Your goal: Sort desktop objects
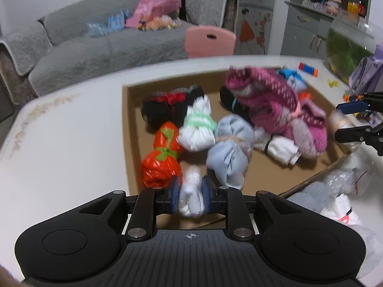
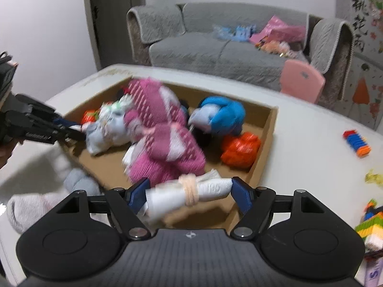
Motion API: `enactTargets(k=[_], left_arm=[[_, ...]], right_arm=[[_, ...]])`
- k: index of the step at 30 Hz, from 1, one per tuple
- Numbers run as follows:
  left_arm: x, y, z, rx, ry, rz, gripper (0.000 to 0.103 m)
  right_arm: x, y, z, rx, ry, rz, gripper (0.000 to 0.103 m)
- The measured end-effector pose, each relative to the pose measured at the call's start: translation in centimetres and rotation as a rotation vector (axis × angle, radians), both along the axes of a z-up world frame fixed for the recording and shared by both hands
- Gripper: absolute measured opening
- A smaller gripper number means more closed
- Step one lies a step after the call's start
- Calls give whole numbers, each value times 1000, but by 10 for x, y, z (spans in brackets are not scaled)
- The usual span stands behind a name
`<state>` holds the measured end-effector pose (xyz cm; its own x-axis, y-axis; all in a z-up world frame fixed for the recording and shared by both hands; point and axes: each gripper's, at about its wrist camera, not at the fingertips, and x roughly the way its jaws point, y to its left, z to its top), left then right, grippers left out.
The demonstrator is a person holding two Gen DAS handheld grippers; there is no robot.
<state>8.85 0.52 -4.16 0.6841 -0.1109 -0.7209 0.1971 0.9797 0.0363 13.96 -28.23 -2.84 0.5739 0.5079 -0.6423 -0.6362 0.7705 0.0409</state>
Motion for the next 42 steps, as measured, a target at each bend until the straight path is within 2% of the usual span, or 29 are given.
enactTargets(k=[1,2,3,7,12,17,24,27,32,33,36,42], left_arm=[[-3,0,5,1,-13,2,37],[-6,0,9,3,-25,3,46],[-10,-1,13,8,-38,4,54],[-29,-2,25,8,-78,7,60],[-65,-9,27,-16,-123,-12,76],[-99,-25,15,-51,-121,-84,80],[-147,-67,1,-24,-162,-253,88],[-153,-88,-5,5,-186,-283,89],[-149,-105,-8,-1,-169,-289,91],[-146,-107,-8,1,-175,-281,95],[-138,-110,-9,0,-196,-247,100],[-118,-112,-18,-32,-181,-220,100]], right_arm=[[0,-1,3,10,-14,-6,80],[0,-2,8,24,-25,-12,85],[-1,-4,11,38,-32,-16,85],[-7,-11,19,73,-60,-32,85],[-33,-31,22,134,-83,-42,86],[-67,-57,6,220,-57,-67,87],[-96,-83,-11,350,-11,-111,88],[-94,-84,-14,408,19,-119,88],[-93,-79,-19,441,37,-121,89],[-92,-77,-19,445,40,-120,89],[-91,-70,-22,456,56,-123,90],[-82,-43,-30,426,89,-102,90]])
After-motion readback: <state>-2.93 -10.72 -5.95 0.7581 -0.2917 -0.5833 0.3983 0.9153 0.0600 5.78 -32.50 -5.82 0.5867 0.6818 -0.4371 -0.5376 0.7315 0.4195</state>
